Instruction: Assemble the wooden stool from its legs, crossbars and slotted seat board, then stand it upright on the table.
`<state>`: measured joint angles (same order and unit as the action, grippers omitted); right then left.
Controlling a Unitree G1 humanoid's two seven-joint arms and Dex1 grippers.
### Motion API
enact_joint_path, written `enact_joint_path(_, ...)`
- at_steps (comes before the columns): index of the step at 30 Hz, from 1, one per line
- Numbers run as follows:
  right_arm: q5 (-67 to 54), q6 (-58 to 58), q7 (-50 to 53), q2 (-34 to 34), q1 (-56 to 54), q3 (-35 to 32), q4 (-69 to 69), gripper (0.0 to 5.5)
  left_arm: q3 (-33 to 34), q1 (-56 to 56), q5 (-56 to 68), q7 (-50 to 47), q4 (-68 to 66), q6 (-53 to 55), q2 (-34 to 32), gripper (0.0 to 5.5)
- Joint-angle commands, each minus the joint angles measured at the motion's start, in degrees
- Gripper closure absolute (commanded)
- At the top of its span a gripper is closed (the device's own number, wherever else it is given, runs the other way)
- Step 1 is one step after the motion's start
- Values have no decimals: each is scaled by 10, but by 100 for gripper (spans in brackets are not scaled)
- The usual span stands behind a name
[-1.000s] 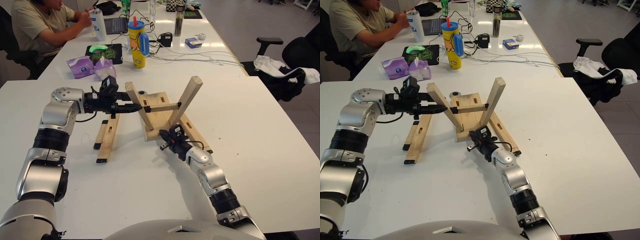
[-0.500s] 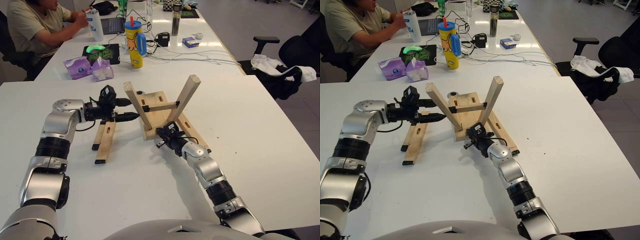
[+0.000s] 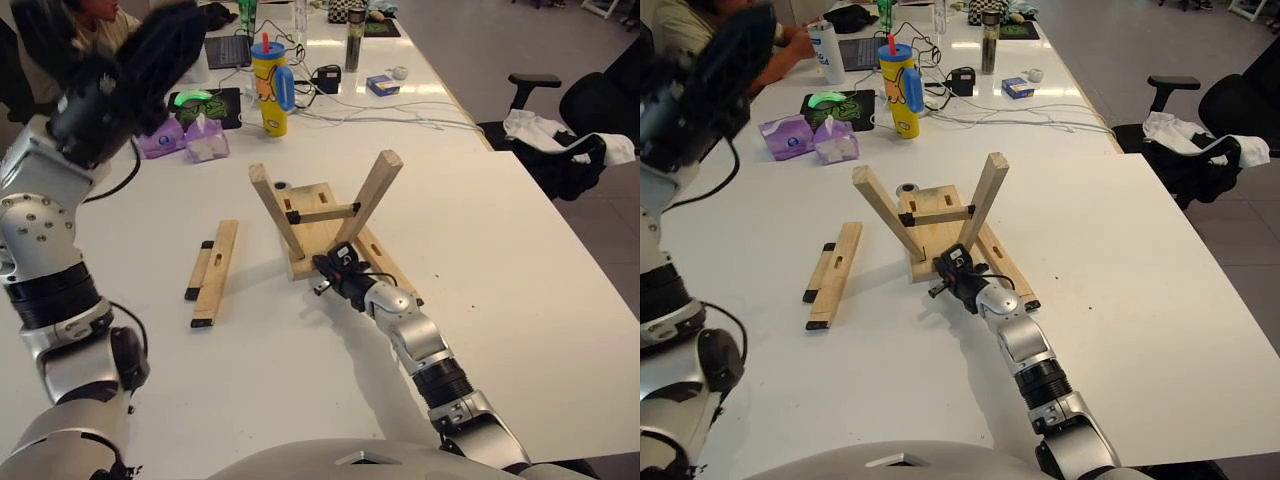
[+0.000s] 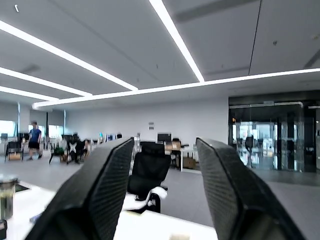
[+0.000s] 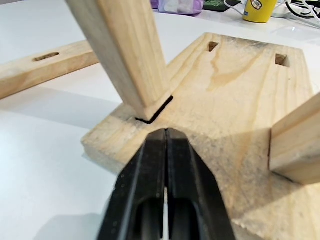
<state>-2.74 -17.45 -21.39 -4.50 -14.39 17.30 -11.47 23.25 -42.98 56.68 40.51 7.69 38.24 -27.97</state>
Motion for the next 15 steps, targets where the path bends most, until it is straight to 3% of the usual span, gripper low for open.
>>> enact_joint_path(1, 21, -54, 8, -12, 37, 7, -58, 550, -66, 20, -45, -37, 5, 0, 29, 316)
enact_joint_path(3, 23, -55, 10, -11, 35, 8, -59, 550, -173, 85, -158, -45, -34, -23, 27, 316)
enact_joint_path(5, 22, -56, 13, -8, 31, 8, -65, 550, -319, 151, -319, -42, -101, -113, 18, 316)
enact_joint_path(7, 24, -57, 11, -5, 24, 12, -77, 550, -372, 183, -378, -35, -149, -167, 32, 316)
enact_joint_path(9, 29, -59, 7, -5, 19, 19, -84, 550, -345, 165, -380, -56, -161, -189, 46, 316)
enact_joint_path(15, 27, -52, 6, -6, 22, 17, -93, 550, -165, 11, -231, -110, -63, -193, 65, 316)
